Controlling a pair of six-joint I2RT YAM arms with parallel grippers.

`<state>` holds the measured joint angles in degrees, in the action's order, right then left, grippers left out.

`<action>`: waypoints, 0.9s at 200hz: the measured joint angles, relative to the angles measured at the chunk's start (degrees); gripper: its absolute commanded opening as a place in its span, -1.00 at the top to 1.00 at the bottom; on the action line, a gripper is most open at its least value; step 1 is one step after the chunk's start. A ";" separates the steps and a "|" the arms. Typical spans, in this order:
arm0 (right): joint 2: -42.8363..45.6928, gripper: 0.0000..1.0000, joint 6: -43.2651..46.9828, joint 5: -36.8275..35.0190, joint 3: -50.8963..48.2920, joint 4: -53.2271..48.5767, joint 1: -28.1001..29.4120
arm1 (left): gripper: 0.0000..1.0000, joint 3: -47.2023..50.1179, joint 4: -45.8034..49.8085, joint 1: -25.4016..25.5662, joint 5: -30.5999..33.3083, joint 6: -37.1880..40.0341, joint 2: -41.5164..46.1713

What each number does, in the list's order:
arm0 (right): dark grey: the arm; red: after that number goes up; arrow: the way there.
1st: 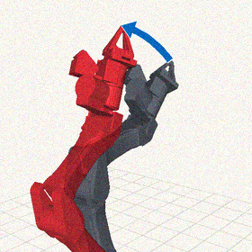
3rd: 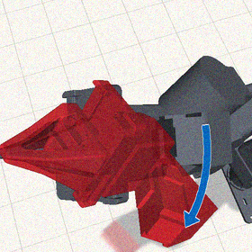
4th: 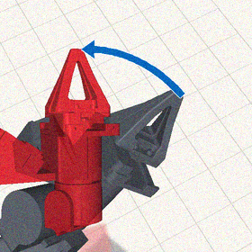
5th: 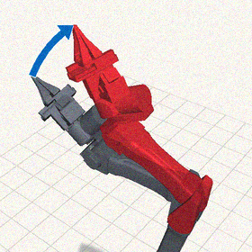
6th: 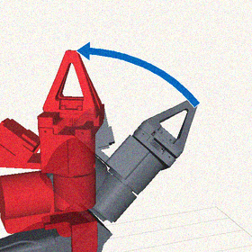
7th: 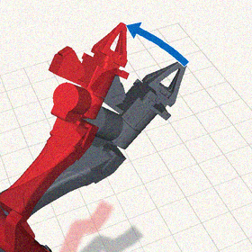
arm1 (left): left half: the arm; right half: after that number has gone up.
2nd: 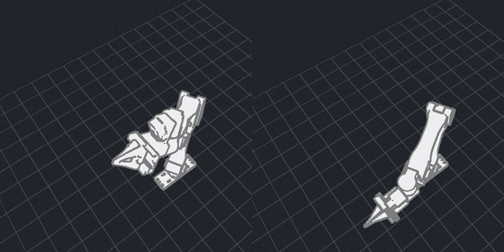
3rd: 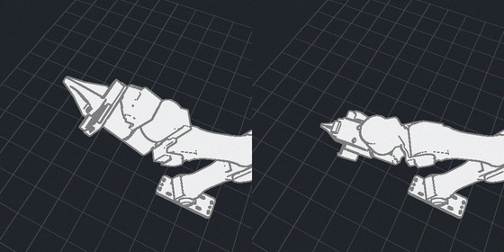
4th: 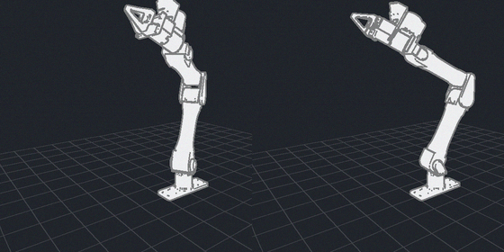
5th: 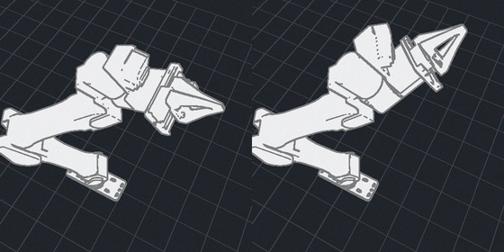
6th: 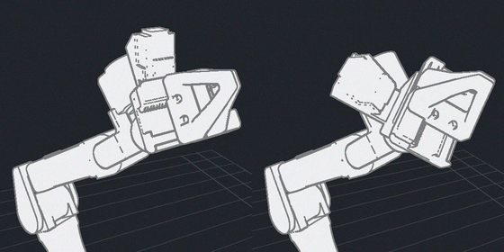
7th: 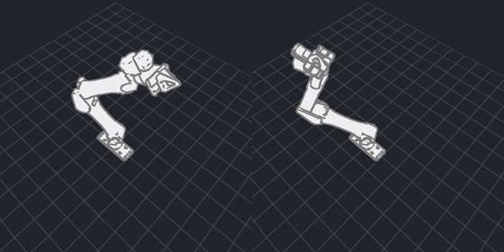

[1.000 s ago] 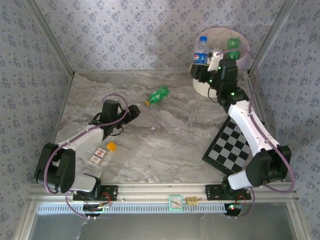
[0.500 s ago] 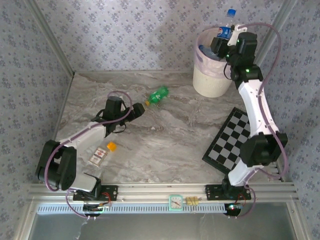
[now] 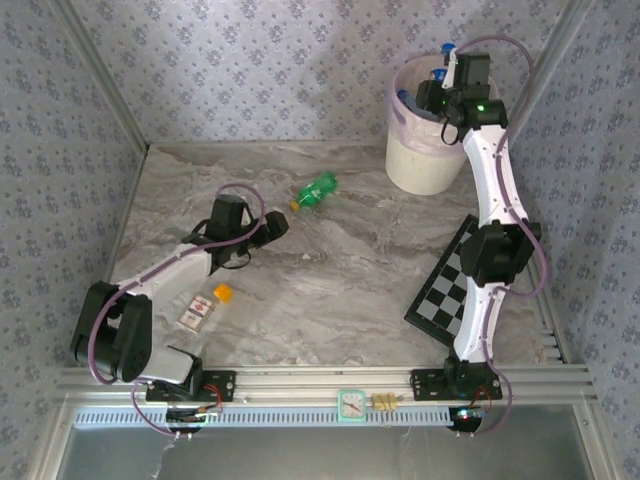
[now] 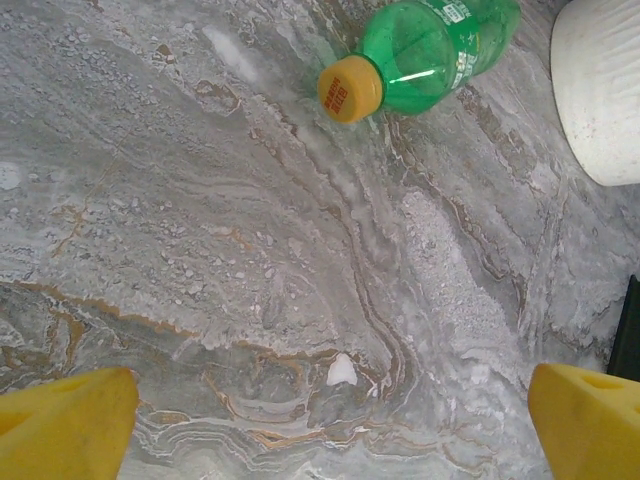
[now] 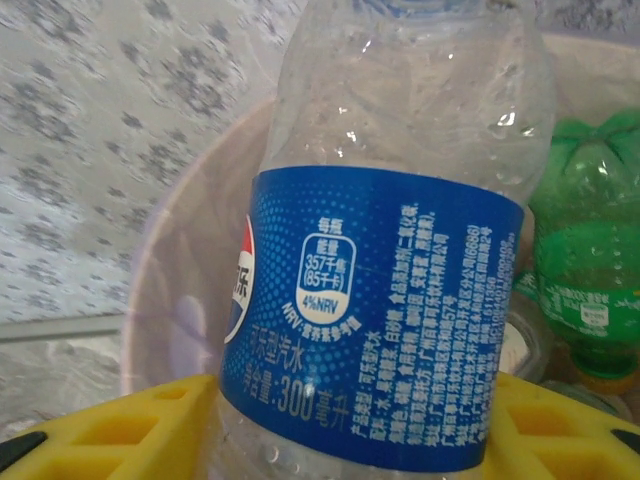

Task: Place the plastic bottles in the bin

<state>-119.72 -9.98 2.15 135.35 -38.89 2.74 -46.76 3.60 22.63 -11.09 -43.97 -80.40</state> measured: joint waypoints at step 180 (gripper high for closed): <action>17.62 -1.00 1.38 -2.40 -15.54 2.97 3.17 | -0.98 -12.98 2.71 0.00 -0.31 6.62 -7.67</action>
<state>-102.10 -8.60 -0.25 119.81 -35.92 5.91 -59.75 6.31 22.63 -11.40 -37.34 -88.07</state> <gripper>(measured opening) 0.998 0.994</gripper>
